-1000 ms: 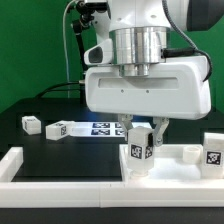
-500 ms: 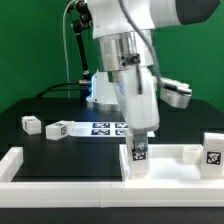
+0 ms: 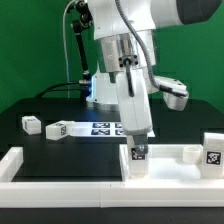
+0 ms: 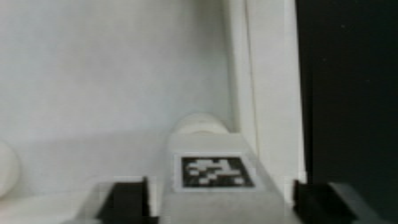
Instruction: Assemble square table
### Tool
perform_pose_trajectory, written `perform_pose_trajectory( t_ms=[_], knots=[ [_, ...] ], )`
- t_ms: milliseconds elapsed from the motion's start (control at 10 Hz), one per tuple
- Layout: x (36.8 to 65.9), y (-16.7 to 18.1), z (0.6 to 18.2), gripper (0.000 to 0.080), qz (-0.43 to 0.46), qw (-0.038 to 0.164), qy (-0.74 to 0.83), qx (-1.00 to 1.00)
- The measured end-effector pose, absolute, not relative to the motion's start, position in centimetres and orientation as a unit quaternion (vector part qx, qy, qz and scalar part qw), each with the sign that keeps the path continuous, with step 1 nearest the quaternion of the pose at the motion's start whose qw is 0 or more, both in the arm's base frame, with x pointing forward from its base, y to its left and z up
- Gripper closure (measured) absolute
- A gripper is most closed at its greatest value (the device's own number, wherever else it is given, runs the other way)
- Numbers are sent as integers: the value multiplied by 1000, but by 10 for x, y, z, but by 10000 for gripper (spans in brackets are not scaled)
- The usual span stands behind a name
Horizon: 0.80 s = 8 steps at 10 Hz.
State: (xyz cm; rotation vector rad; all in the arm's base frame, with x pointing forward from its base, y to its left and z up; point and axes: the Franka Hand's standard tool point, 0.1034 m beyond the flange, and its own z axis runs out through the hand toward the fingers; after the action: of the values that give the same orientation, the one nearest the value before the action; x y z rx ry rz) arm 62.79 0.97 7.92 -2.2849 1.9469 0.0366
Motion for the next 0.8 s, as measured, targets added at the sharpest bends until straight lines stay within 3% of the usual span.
perform_pose_trajectory(
  t_ms=[100,800],
  knots=[
    [629,10,81,186,-5,67,564,-823],
    [631,4,80,151,-37,54,309,-949]
  ],
)
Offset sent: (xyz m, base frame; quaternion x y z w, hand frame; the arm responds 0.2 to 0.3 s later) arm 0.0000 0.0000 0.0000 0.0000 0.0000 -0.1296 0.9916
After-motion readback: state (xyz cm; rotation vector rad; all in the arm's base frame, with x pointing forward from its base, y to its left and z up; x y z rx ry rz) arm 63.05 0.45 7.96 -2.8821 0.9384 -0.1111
